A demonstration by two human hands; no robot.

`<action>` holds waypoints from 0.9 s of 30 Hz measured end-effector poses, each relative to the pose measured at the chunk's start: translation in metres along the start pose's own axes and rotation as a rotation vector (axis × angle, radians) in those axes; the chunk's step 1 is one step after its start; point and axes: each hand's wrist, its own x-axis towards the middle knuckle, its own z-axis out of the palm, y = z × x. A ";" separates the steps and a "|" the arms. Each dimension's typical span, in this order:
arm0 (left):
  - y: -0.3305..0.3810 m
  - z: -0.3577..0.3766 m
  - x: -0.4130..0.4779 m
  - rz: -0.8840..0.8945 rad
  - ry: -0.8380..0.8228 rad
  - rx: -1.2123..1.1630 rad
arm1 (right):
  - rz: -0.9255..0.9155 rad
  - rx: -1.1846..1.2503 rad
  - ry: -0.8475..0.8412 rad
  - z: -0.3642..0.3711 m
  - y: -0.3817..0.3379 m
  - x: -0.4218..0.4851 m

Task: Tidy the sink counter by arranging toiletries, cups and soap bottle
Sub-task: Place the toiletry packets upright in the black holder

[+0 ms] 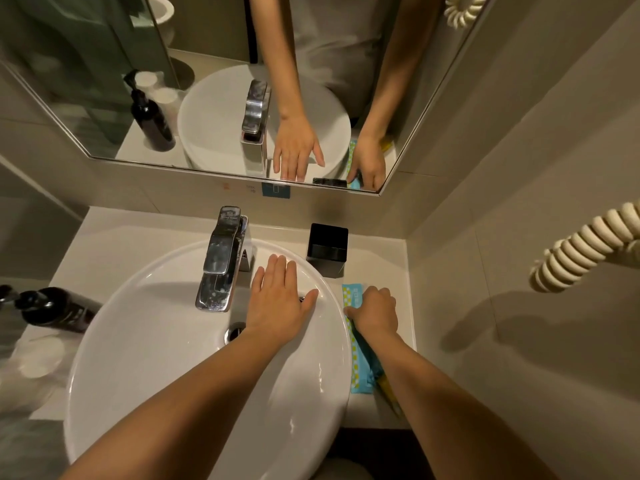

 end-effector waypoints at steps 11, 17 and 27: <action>0.000 -0.001 -0.002 -0.002 -0.037 -0.022 | 0.001 0.442 -0.004 -0.020 -0.005 0.002; 0.000 0.002 -0.002 -0.016 -0.041 -0.015 | -0.203 0.661 0.081 -0.073 -0.016 -0.012; 0.000 -0.001 -0.003 -0.021 -0.065 -0.034 | -0.525 0.935 0.288 -0.155 -0.080 -0.033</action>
